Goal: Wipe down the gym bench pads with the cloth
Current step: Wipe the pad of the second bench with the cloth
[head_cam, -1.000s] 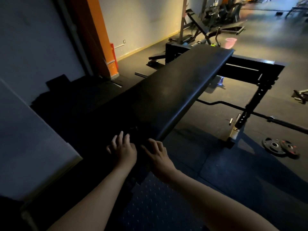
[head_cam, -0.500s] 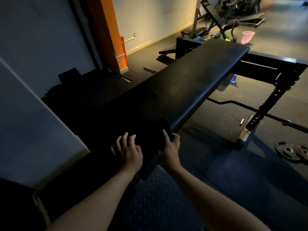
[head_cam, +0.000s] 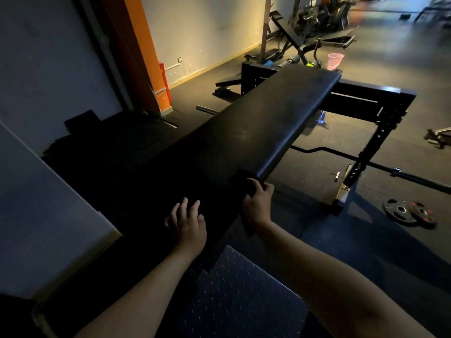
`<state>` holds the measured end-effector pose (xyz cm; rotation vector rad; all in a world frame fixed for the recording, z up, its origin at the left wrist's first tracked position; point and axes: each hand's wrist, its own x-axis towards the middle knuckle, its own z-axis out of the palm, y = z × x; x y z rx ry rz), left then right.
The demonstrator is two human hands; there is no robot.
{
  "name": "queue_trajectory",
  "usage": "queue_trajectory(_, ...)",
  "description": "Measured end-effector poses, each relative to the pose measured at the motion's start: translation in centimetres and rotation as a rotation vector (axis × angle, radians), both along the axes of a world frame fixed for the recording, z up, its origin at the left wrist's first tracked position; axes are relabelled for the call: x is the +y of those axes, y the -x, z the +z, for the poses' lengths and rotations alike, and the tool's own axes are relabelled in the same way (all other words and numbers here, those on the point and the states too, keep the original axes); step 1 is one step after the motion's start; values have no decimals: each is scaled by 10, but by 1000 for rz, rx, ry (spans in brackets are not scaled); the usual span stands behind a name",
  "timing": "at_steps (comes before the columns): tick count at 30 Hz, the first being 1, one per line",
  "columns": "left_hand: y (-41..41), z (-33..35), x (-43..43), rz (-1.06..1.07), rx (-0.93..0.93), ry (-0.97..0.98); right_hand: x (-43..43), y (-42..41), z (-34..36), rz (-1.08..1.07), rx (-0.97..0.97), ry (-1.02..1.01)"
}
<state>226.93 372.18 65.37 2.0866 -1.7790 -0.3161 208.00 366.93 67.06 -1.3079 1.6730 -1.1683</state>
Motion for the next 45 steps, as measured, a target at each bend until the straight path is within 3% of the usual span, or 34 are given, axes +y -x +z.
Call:
queue_trajectory(5, -8, 9, 0, -60, 110, -63, 25, -32, -12, 34, 150, 31)
queue_trajectory(13, -19, 13, 2, -107, 222, -21, 102, -72, -19, 203, 147, 136)
queue_trajectory(16, -20, 9, 17, -74, 174, -4, 111, -67, -10, 368, 220, 218)
queue_trajectory(23, -23, -4, 30, -13, 163, -10, 38, -38, 2, 110, 149, 80)
queue_trajectory(28, -24, 0, 35, -8, 132, 11, 67, -60, -10, 175, 288, 78)
queue_trajectory(33, -21, 5, 33, 37, 156, 50, 114, -75, -7, 394, 240, 108)
queue_trajectory(36, -26, 21, 30, 5, 314, 54, 103, -72, 7, 459, 135, 113)
queue_trajectory(41, -16, 50, 36, -192, 752, 32, 72, -70, 37, 266, -448, 20)
queue_trajectory(45, -19, 62, 17, -36, 923, 56, 67, -79, 43, 321, -371, 119)
